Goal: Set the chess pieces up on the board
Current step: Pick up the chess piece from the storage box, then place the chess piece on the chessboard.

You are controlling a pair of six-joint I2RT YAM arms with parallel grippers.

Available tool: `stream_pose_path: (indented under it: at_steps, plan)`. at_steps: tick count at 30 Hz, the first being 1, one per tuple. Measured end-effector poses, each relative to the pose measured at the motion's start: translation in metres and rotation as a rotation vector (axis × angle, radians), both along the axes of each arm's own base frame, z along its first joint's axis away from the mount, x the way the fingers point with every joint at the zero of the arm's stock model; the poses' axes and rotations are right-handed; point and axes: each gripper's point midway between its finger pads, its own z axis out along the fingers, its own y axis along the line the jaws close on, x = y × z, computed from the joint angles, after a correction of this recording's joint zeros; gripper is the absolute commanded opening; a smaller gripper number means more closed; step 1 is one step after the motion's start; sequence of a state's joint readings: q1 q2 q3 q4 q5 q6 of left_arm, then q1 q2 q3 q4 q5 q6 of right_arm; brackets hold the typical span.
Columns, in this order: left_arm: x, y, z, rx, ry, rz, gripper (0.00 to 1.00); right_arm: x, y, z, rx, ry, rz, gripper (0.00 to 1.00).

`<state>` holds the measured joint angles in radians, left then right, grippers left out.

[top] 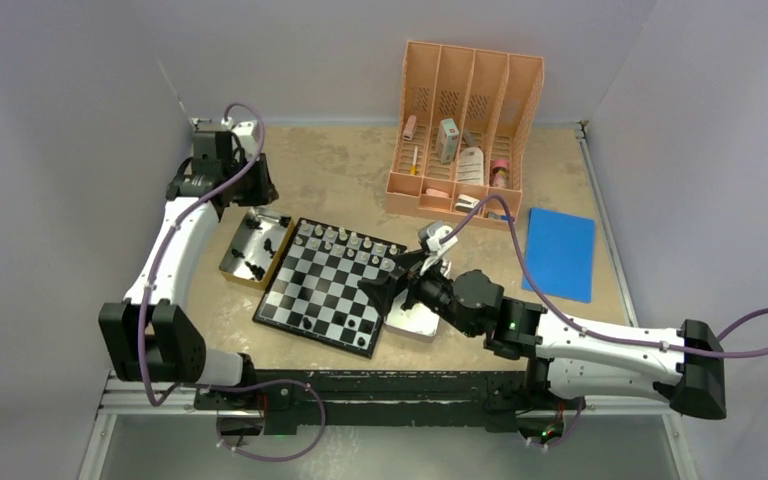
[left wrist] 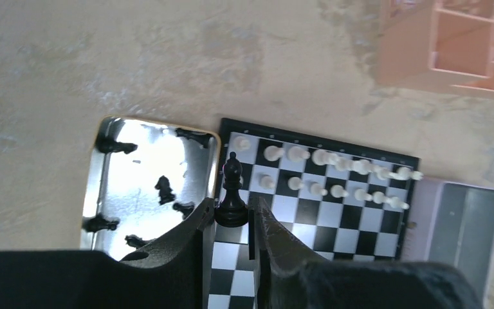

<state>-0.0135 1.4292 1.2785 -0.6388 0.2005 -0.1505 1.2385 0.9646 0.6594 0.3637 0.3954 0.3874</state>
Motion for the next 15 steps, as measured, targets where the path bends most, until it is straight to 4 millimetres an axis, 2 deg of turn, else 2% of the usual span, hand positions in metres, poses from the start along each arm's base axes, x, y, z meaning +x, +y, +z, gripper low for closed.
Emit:
stream_pose_path:
  at_steps: [4,6,10,15]
  plan:
    - [-0.013,-0.019,0.026,-0.080,-0.066,-0.077,0.10,0.007,0.006,0.006,-0.010,0.005,-0.018,0.98]
    - [-0.020,-0.027,0.033,-0.113,-0.083,-0.116,0.10,0.012,0.009,0.011,-0.009,0.005,-0.027,0.97]
    - [-0.046,-0.051,0.038,-0.210,-0.114,-0.229,0.10,0.029,0.005,0.023,0.019,0.008,-0.028,0.89]
    - [-0.080,-0.088,0.042,-0.314,-0.127,-0.399,0.10,0.063,-0.013,0.035,0.054,0.032,-0.027,0.82]
